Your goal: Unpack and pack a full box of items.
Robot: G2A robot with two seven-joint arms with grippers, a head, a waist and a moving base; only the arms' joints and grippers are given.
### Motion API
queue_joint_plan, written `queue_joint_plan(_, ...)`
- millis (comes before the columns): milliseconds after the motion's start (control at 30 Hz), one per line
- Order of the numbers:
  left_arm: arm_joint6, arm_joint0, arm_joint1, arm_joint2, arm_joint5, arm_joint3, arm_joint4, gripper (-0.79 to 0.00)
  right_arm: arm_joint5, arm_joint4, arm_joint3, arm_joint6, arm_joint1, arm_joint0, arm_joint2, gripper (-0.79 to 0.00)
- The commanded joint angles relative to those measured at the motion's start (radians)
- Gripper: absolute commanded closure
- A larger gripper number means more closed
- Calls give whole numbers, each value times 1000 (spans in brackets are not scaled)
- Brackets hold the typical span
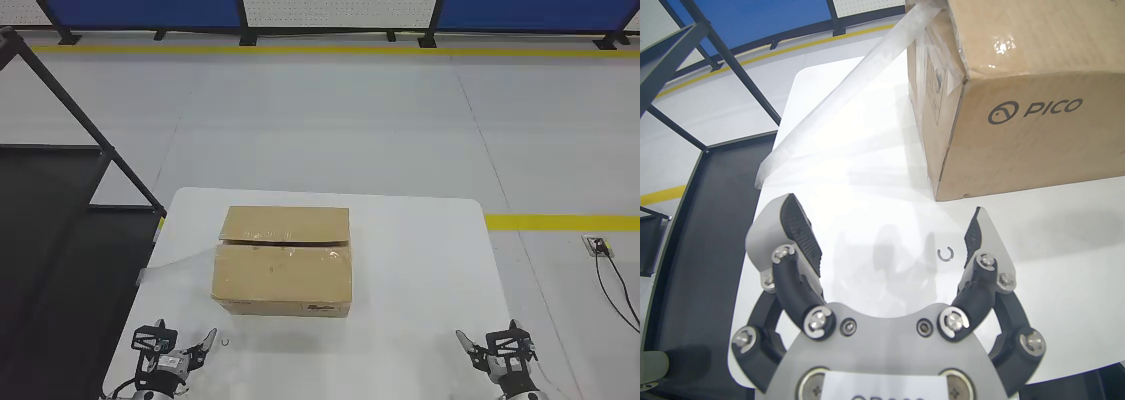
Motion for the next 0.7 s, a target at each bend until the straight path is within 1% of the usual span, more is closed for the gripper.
queue_joint_plan(0, -7, 1, -1, -1, 8, 6, -8, -785, 0, 0, 0, 0, 0, 0, 0, -785)
queue_joint_plan(33, -20, 2, -3, -1, 17, 6, -42, -785, -1, 2, -5, -1, -1, 1, -3, -785)
queue_joint_plan(67, -18, 5, -4, -4, -14, 3, -83, -785, -24, 6, -20, 2, -1, 0, -15, -785)
queue_joint_plan(100, -13, 6, -3, -21, -18, 9, -91, -785, -35, 0, -34, 7, -1, 0, -20, -785)
queue_joint_plan(200, 7, -13, -2, -43, -51, 29, -109, -785, -26, -19, -82, 30, -5, 3, -47, -785)
queue_joint_plan(400, 56, -22, 5, -128, -152, 50, -167, -785, -19, -52, -169, 90, -11, 33, -109, -785)
queue_joint_plan(500, 47, -25, 8, -170, -213, 56, -253, -785, 13, -34, -208, 143, -18, 64, -140, -785)
queue_joint_plan(567, 44, -27, 10, -199, -233, 42, -268, -785, 28, -44, -235, 166, -22, 79, -169, -785)
queue_joint_plan(667, 44, -27, 10, -199, -233, 42, -268, -785, 28, -44, -235, 166, -22, 79, -169, -785)
